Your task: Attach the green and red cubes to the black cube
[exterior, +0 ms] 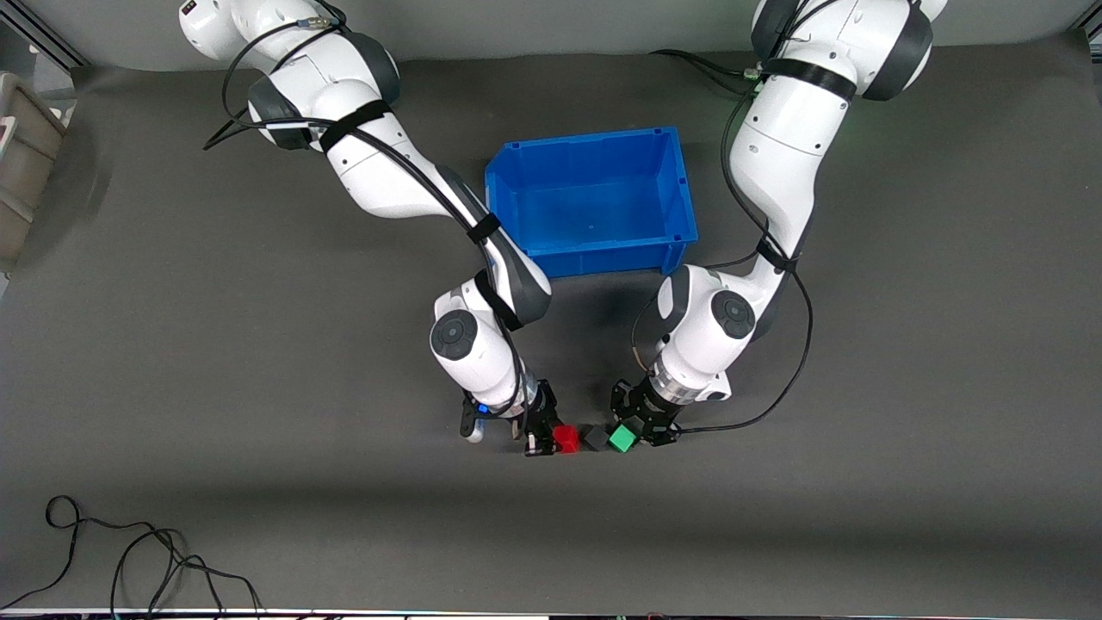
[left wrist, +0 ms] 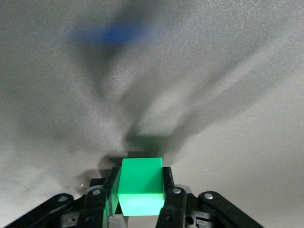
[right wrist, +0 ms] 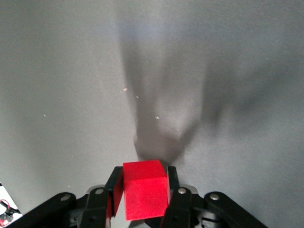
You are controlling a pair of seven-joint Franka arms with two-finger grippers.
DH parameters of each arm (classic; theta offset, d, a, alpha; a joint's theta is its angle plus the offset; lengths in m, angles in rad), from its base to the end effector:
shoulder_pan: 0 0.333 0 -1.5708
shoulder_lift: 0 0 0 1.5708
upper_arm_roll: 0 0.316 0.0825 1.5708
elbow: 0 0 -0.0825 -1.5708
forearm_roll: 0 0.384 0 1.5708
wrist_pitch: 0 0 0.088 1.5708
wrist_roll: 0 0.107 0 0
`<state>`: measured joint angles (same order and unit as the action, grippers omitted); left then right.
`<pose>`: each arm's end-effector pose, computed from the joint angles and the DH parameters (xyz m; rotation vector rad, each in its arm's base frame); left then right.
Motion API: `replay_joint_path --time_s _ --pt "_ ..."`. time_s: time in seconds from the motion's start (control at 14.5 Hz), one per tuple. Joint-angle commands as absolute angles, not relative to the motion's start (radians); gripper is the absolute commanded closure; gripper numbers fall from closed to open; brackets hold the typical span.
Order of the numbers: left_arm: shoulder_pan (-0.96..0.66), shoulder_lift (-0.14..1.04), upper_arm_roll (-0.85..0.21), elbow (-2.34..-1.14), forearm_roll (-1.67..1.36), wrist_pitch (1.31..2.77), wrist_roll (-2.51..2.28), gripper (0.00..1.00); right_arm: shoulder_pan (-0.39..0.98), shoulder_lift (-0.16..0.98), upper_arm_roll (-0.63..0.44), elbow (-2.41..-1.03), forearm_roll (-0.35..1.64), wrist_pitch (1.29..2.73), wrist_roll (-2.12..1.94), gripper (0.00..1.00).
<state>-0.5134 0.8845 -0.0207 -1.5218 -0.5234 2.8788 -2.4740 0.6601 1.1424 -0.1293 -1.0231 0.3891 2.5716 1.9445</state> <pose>0.6502 -0.3477 0.1793 0.9286 2.4846 -0.3165 0.6785 0.4411 0.1822 -1.8799 1.9317 0.0410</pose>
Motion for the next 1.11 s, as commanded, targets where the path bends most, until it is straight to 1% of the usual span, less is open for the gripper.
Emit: replay_joint_path --time_s 0.0,0.07,0.14,0.21,0.35,0.41,0.48,0.55,0.62,0.76,0.83,0.97,1.04 --pt "-0.522 0.885 -0.012 -1.522 -0.514 2.888 -2.502 0.65 0.663 1.161 -0.133 -0.996 0.399 2.592 1.962 0.74" --pt "-0.522 0.885 -0.012 -1.522 -0.509 2.888 -2.502 0.50 0.663 1.161 -0.132 -0.996 0.399 2.592 1.963 0.78" --pt "-0.522 0.885 -0.012 -1.522 -0.506 2.888 -2.500 0.40 0.664 1.161 -0.132 -0.994 0.400 2.594 1.965 0.78" --pt "-0.522 0.885 -0.012 -1.522 -0.506 2.888 -2.499 0.28 0.666 1.163 -0.129 -0.993 0.403 2.595 1.968 0.78" --pt "-0.522 0.884 -0.012 -1.522 -0.506 2.888 -2.499 0.28 0.666 1.164 -0.120 -0.992 0.402 2.597 1.980 0.78" --pt "-0.522 0.884 -0.012 -1.522 -0.506 2.888 -2.499 0.26 0.664 1.163 -0.118 -0.991 0.402 2.599 1.979 0.74" --pt "-0.522 0.884 -0.011 -1.520 -0.503 2.885 -2.493 0.10 0.664 1.163 -0.118 -0.991 0.402 2.602 1.979 0.70" --pt "-0.520 0.877 -0.003 -1.520 -0.496 2.876 -2.490 0.00 0.664 1.166 -0.118 -0.991 0.402 2.626 1.979 0.73" --pt "-0.520 0.873 0.014 -1.516 -0.479 2.863 -2.485 0.00 0.666 1.176 -0.117 -0.991 0.402 2.660 1.979 0.78" --pt "-0.515 0.865 0.037 -1.496 -0.416 2.797 -2.465 0.00 0.666 1.180 -0.106 -0.992 0.402 2.678 1.976 0.77" --pt "-0.503 0.862 0.037 -1.490 -0.366 2.777 -2.444 0.00 0.666 1.180 -0.107 -0.996 0.400 2.678 1.976 0.70" --pt "-0.491 0.850 0.035 -1.496 -0.272 2.754 -2.343 0.00 0.663 1.180 -0.107 -0.997 0.400 2.678 1.977 0.47" --pt "-0.488 0.847 0.035 -1.494 -0.264 2.726 -2.274 0.00 0.663 1.180 -0.107 -0.999 0.397 2.678 1.971 0.23"
